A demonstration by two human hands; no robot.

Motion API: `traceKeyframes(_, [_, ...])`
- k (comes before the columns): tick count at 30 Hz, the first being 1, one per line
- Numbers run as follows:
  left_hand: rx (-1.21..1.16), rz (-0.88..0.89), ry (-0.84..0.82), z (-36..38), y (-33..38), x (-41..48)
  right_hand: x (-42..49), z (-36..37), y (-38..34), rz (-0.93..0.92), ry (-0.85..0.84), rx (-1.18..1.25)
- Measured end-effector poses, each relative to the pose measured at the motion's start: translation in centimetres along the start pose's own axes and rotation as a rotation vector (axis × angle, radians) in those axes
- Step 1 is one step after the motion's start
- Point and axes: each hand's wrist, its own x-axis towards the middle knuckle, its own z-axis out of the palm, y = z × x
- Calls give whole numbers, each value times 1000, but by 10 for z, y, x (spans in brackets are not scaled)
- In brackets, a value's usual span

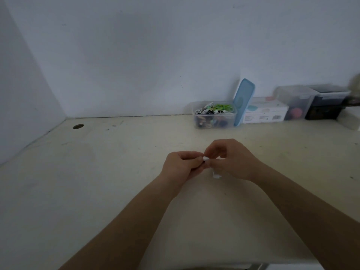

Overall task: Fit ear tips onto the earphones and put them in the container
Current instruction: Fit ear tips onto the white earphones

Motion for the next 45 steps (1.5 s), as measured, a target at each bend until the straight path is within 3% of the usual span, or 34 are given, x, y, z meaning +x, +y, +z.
traceKeyframes(3, [115,37,32,-1,8,-3,6,5,5,4,53,117])
traceKeyframes(6, [317,228,191,-21,27,-3,12,8,7,72,112,273])
traceKeyframes(9, [781,404,383,-58,39,4,21,12,4,185,112,488])
traceKeyframes(12, [1110,303,376,-84,38,7,32,16,-1,278,104,641])
traceKeyframes(15, [1235,138,274,-95,33,4,44,23,-4,322,93,691])
traceKeyframes(18, [1314,126,214,-97,28,2,54,31,-6,318,80,712])
traceKeyframes(29, [1235,266,282,-97,35,10,68,48,2,276,28,799])
traceKeyframes(33, [849,392,269,-74,43,20,64,49,7,277,57,884])
traceKeyframes(38, [278,325,152,-52,34,26,52,42,3,202,46,856])
traceKeyframes(45, [141,373,165,-48,22,25,45,50,-10,103,45,873])
